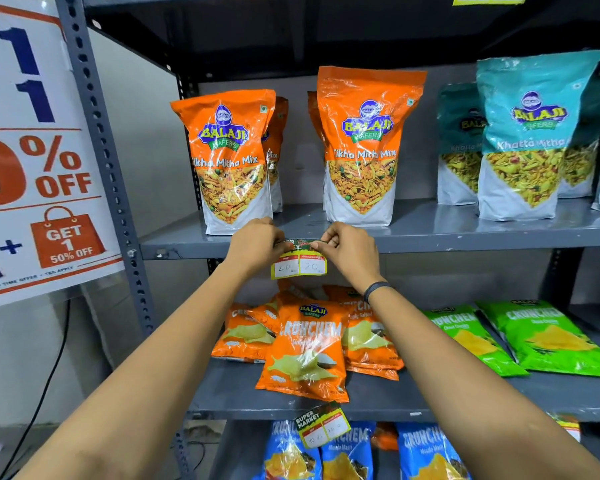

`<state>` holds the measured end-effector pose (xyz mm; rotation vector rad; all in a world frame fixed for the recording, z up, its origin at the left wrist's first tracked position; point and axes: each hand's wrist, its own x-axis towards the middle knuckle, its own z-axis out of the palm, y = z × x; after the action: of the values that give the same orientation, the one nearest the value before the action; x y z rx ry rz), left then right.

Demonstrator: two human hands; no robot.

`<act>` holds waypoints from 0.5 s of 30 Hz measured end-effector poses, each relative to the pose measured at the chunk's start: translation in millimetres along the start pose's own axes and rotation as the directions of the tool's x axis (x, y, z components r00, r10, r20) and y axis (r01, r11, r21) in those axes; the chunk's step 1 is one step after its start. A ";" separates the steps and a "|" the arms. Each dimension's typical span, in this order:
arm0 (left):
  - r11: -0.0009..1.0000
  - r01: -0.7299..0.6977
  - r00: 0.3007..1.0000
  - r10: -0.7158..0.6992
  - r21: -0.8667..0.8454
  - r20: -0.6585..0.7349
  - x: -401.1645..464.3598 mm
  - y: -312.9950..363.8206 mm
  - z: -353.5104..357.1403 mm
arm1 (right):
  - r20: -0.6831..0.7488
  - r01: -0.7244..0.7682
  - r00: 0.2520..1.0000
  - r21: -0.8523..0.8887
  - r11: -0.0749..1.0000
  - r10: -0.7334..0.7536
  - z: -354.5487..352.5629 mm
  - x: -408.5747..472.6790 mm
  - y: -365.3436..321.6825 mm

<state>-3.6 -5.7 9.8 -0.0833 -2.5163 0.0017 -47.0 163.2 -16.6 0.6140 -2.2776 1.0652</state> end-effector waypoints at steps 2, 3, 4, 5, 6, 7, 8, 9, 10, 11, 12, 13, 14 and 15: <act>1.000 0.015 1.000 -0.015 0.024 -0.005 1.6 2.1 0.7 | -0.016 -0.008 1.000 -0.012 1.000 0.008 1.6 0.6 0.6; 0.999 0.029 1.000 -0.029 0.032 -0.001 2.5 3.8 0.3 | -0.027 -0.012 1.000 -0.020 1.000 0.012 2.6 1.0 0.6; 0.998 0.050 0.999 -0.050 0.038 0.004 3.3 5.9 -0.6 | -0.036 -0.017 0.999 -0.030 0.999 0.015 3.7 1.7 0.9; 0.996 0.077 0.997 -0.078 0.046 0.009 4.3 8.0 -1.0 | -0.046 -0.019 0.999 -0.041 0.999 0.017 4.7 2.5 1.2; 0.993 0.103 0.994 -0.104 0.059 0.017 4.9 10.2 -1.1 | -0.054 -0.020 0.998 -0.050 0.999 0.017 5.5 3.1 1.7; 0.990 0.119 0.992 -0.121 0.074 0.021 5.8 12.1 -0.8 | -0.060 -0.019 0.998 -0.053 0.998 0.016 5.8 3.2 2.2; 0.988 0.132 0.991 -0.135 0.084 0.026 6.5 14.5 -0.5 | -0.065 -0.017 0.998 -0.050 0.999 0.013 6.1 3.3 3.4; 0.986 0.142 0.989 -0.145 0.084 0.030 8.0 15.9 0.6 | -0.067 -0.009 0.998 -0.042 0.999 0.006 6.0 3.0 4.4; 0.983 0.163 0.985 -0.166 0.080 0.039 8.4 17.0 1.3 | -0.064 0.001 0.998 -0.026 1.000 -0.003 5.7 1.9 5.7; 0.981 0.183 0.982 -0.186 0.066 0.042 8.8 18.0 2.0 | -0.062 0.013 0.998 -0.001 1.000 -0.013 4.5 0.2 7.1; 0.977 0.205 0.977 -0.207 0.057 0.044 8.4 18.9 0.9 | -0.065 0.026 0.998 0.033 0.999 -0.024 2.6 -1.3 8.2; 0.975 0.215 0.975 -0.218 0.058 0.039 7.1 21.6 -0.6 | -0.074 0.038 0.997 0.067 0.997 -0.033 -1.1 -3.2 10.7; 0.969 0.237 0.971 -0.239 0.073 0.023 5.5 25.1 -1.8 | -0.092 0.051 0.995 0.092 0.994 -0.043 -6.3 -5.3 14.5; 0.962 0.252 0.968 -0.251 0.102 -0.031 4.5 30.7 -1.7 | -0.121 0.063 0.991 0.103 0.993 -0.050 -14.0 -7.4 20.0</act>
<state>-4.4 25.1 13.1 0.2790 -2.4870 0.0307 -49.6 187.3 -24.9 0.6366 -2.1002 1.1698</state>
